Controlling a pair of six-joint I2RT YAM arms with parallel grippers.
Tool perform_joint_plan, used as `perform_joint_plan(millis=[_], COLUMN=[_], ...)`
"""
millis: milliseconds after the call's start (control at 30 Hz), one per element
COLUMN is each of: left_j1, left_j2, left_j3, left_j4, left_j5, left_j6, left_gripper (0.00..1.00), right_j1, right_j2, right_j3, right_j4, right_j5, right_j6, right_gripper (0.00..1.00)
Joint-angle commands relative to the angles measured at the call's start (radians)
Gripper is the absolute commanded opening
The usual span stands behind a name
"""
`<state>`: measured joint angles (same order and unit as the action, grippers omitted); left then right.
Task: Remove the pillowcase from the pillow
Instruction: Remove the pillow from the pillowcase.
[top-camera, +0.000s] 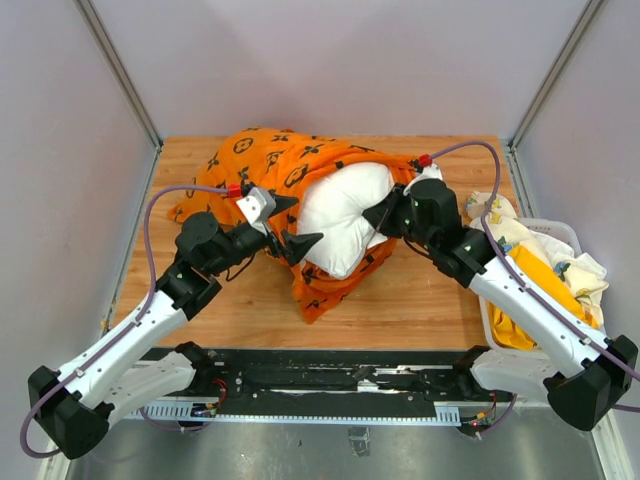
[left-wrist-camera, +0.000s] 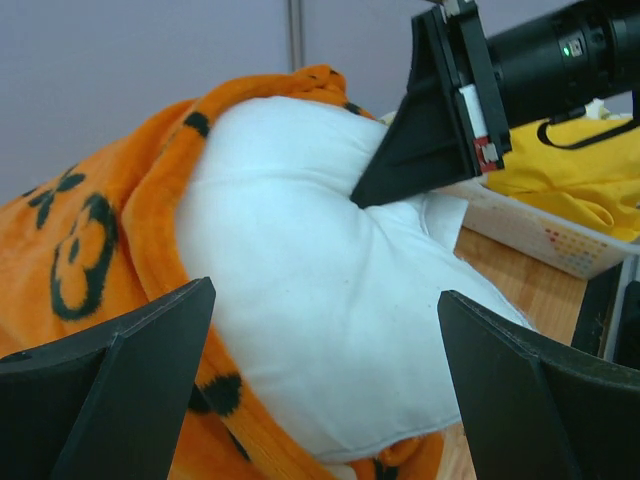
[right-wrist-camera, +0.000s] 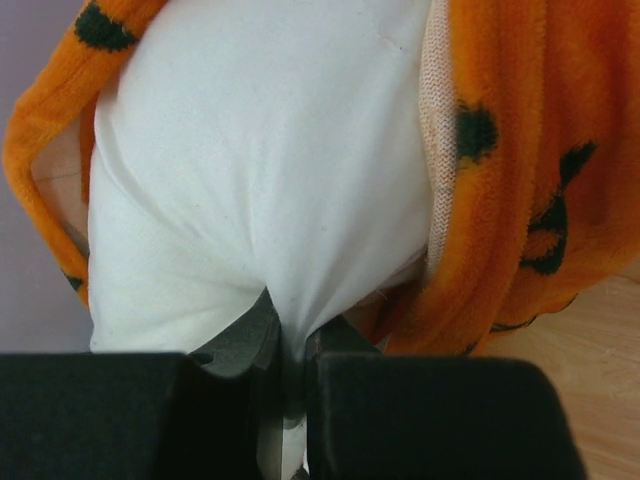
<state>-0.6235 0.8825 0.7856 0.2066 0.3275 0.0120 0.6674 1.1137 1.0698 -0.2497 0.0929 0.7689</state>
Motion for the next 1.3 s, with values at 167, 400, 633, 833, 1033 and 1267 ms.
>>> perform_joint_plan(millis=[167, 400, 633, 833, 1033, 1267], left_j1=[-0.126, -0.231, -0.273, -0.354, -0.431, -0.518], left_j2=[-0.028, 0.012, 0.097, 0.161, 0.237, 0.335], left_j3=[-0.052, -0.076, -0.098, -0.095, -0.074, -0.098], left_j4=[0.026, 0.090, 0.207, 0.223, 0.198, 0.300], left_j5=[-0.071, -0.080, -0.107, -0.200, -0.263, -0.826], left_j6=[0.141, 0.226, 0.246, 0.313, 0.327, 0.428], left_gripper=[0.99, 0.99, 0.99, 0.99, 0.99, 0.98], right_j1=[-0.042, -0.042, -0.042, -0.042, -0.043, -0.045], right_j2=[0.057, 0.091, 0.092, 0.087, 0.090, 0.074], right_j3=[0.102, 0.141, 0.137, 0.148, 0.168, 0.166], right_j4=[-0.005, -0.018, -0.022, -0.031, -0.035, -0.035], right_j5=[-0.003, -0.011, -0.028, -0.036, -0.038, -0.047], right_j6=[0.094, 0.082, 0.078, 0.072, 0.058, 0.050], right_gripper=[0.01, 0.01, 0.01, 0.01, 0.01, 0.01])
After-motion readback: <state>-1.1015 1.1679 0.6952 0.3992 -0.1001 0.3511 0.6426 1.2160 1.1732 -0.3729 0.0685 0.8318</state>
